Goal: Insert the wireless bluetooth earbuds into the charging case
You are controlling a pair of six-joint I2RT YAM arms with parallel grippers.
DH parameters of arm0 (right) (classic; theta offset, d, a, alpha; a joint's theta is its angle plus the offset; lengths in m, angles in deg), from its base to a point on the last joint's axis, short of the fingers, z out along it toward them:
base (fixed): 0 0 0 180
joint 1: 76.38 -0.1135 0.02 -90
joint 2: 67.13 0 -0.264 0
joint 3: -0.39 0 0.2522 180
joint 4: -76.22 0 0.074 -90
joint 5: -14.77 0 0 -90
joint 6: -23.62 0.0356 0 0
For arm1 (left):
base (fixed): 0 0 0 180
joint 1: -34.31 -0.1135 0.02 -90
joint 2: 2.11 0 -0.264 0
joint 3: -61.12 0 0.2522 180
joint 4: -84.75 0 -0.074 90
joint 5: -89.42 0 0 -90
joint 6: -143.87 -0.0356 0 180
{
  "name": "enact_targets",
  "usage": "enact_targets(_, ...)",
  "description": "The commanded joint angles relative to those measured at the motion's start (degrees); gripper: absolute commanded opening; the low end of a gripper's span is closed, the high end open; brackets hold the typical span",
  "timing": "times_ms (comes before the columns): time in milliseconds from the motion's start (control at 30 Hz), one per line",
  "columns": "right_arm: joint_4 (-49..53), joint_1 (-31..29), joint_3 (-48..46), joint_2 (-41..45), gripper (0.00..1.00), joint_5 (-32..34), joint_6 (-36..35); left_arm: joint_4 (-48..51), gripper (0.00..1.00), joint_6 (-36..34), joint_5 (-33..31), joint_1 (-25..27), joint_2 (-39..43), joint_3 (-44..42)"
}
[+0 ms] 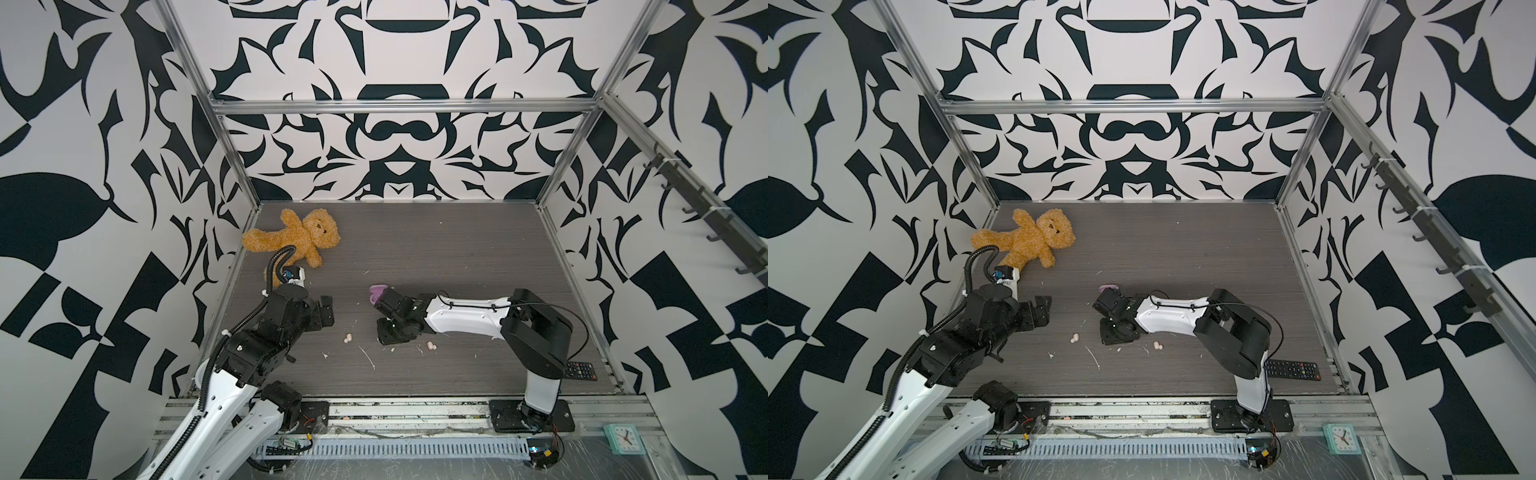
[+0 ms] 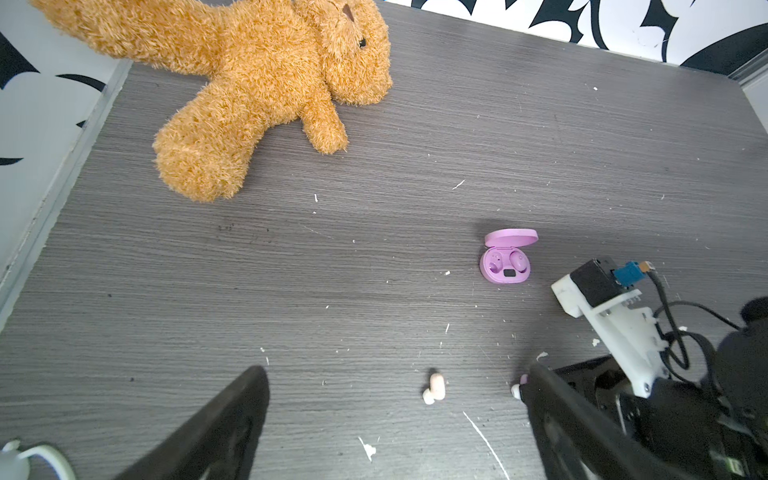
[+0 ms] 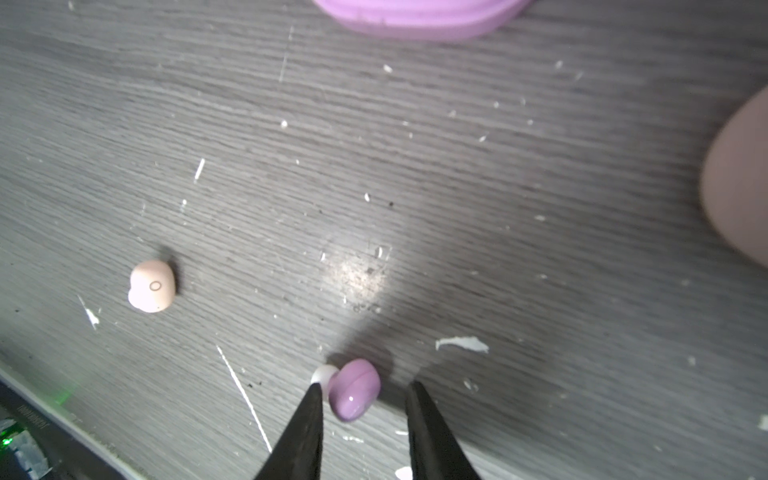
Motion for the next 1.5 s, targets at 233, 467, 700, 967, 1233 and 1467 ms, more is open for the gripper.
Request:
enact_targets(233, 1.1, 0.1, 0.9, 1.5, 0.33, 1.9, 1.1, -0.3, 0.99, -0.1, 0.6, 0.1, -0.2, -0.9)
enact_targets(467, 1.8, 0.0, 1.5, 1.0, 0.29, 2.3, 1.0, -0.3, 0.99, -0.1, 0.7, 0.1, -0.6, -0.9)
enact_targets(700, 2.2, 0.0, 2.4, -0.2, 0.27, 2.1, 0.7, -0.3, 0.99, -0.1, 0.7, 0.1, -0.7, -0.9)
enact_targets(967, 3.2, 0.0, 3.6, -0.9, 0.26, 2.4, 0.4, -0.3, 0.99, -0.1, 0.7, 0.1, -0.9, -0.8)
enact_targets(1233, 4.1, -0.1, 5.0, -1.9, 0.26, 2.5, 0.1, -0.3, 0.99, -0.2, 0.9, 0.1, -0.9, -0.9)
enact_targets(1467, 4.9, -0.3, 5.1, -1.7, 0.26, 3.4, -0.3, -0.4, 0.99, -0.2, 1.0, 0.1, -0.8, -1.0)
